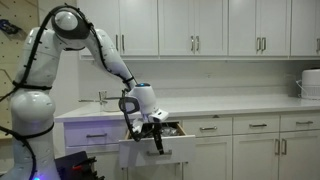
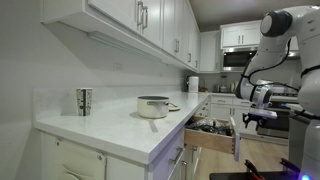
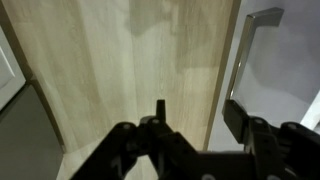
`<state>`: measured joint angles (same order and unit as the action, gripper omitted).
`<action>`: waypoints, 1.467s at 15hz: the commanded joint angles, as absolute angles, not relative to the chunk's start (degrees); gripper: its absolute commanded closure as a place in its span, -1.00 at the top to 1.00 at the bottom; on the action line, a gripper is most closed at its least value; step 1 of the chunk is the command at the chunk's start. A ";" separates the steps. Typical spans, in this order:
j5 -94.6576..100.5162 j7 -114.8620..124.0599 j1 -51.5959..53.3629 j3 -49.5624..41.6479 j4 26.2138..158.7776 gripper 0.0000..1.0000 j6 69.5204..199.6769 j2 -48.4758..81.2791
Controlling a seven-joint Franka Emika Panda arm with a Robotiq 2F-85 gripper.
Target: Open the second drawer from the left
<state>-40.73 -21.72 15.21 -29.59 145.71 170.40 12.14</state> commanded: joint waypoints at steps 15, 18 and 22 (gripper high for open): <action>-1.54 7.62 8.56 -26.62 143.01 1.00 155.73 3.19; -1.54 7.62 8.52 -26.49 143.01 1.00 155.73 3.20; -1.53 7.62 8.51 -26.43 143.01 1.00 155.74 3.20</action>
<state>-2.50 7.07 17.38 -35.11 143.18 155.72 3.33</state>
